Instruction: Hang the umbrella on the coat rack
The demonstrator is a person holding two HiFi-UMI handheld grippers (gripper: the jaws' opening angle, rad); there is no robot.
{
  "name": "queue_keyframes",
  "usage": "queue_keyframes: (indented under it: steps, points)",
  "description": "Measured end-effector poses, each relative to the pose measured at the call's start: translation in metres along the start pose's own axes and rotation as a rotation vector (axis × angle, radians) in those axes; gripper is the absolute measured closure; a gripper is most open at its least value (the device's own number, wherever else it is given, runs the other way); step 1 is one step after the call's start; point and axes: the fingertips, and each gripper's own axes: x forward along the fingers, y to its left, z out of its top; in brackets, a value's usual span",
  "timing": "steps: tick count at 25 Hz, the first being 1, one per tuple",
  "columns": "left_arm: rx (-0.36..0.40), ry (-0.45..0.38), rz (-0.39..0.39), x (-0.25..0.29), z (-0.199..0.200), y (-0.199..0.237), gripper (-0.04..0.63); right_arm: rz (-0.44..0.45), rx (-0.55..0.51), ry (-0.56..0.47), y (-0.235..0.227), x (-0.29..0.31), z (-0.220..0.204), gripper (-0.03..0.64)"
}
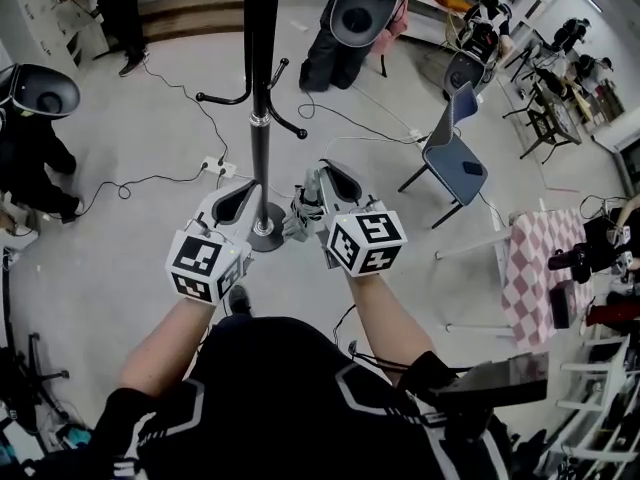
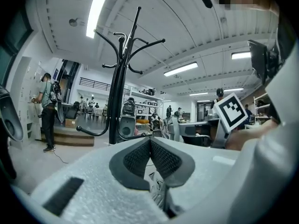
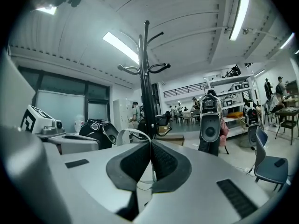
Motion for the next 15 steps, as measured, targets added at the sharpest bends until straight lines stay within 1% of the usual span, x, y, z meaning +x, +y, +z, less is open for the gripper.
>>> queue_keyframes:
  steps: [5,9,15]
  points:
    - [-0.012,0.024,-0.001,0.010,-0.009,0.021,0.584,-0.050,0.020,0.034,-0.013,0.027,-0.012,0.611]
    - [-0.013,0.035,-0.016,0.018,-0.014,0.026,0.584,-0.080,0.038,0.060,-0.026,0.041,-0.023,0.611]
    - [0.016,0.032,-0.046,0.025,-0.017,0.028,0.584,-0.120,0.049,0.088,-0.037,0.061,-0.033,0.611]
